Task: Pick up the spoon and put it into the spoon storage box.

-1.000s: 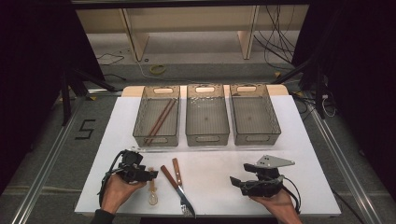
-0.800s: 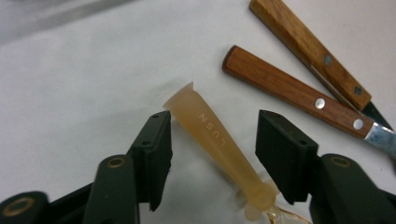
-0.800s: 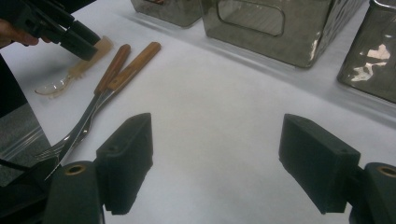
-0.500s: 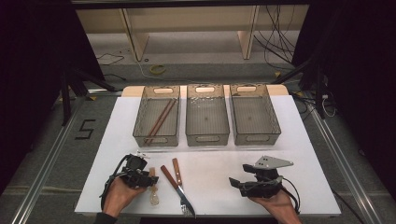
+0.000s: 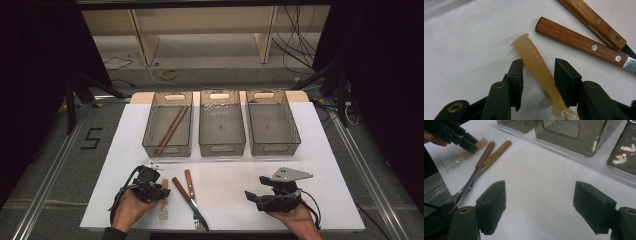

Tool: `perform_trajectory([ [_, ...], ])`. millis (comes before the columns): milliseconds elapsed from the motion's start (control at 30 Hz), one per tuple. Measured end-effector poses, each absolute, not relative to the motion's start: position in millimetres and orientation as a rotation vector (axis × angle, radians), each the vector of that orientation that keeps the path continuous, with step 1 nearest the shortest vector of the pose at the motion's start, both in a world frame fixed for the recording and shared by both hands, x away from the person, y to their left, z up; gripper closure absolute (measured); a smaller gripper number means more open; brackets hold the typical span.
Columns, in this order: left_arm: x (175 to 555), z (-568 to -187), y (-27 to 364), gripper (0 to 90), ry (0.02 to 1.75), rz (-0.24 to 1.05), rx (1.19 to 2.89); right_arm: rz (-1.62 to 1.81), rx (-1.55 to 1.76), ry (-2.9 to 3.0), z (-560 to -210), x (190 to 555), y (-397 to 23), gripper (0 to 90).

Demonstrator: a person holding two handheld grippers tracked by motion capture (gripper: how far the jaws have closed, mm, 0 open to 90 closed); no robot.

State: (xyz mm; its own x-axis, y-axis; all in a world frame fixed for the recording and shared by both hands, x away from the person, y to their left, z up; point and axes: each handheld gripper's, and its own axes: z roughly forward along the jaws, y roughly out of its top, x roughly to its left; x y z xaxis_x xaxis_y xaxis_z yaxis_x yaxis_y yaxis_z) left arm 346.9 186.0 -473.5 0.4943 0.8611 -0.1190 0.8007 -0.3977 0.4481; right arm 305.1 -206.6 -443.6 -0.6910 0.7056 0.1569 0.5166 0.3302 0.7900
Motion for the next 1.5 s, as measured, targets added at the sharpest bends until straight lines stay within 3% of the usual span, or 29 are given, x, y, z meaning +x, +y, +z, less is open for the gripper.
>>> perform_trajectory([
  [500,348,-473,191,75.0,1.354,0.149,2.298,1.288,1.110,2.380,-443,305,-207,27.9],
  [833,348,-472,193,75.9,1.321,0.165,2.309,1.291,1.115,2.377,-443,305,-208,28.0],
  [1500,355,-438,195,75.8,1.178,0.109,2.165,1.298,1.121,2.364,-442,306,-210,28.0],
])
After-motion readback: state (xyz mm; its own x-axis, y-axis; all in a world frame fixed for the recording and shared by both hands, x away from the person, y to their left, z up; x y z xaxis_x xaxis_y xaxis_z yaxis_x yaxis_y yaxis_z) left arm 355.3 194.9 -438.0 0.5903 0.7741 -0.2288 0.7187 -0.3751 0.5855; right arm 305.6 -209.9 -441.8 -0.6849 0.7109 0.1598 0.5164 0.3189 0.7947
